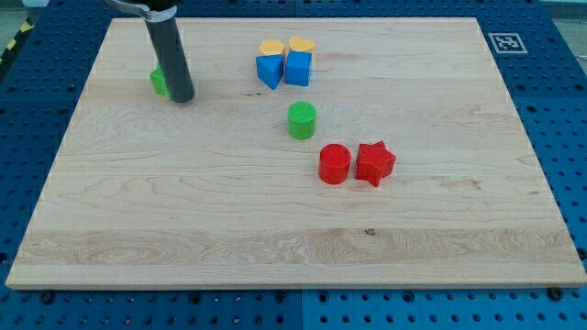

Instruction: Place the green star towards the top left corner

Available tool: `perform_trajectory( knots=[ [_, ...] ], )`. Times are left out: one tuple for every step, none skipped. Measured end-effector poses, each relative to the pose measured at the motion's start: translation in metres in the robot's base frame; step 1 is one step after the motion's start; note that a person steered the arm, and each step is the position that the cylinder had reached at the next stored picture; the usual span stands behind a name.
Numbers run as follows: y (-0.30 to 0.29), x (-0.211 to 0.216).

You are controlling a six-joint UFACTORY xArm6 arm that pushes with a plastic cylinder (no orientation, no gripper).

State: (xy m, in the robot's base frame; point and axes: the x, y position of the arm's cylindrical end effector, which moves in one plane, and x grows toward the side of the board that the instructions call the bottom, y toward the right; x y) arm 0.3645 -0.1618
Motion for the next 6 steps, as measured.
perform_trajectory(
  knots=[
    [0.004,-0.005],
    [0.016,-0.001],
    [-0.025,0.002],
    [-0.033,-0.049],
    [-0.033,-0.067],
    [-0.033,-0.086]
  ],
)
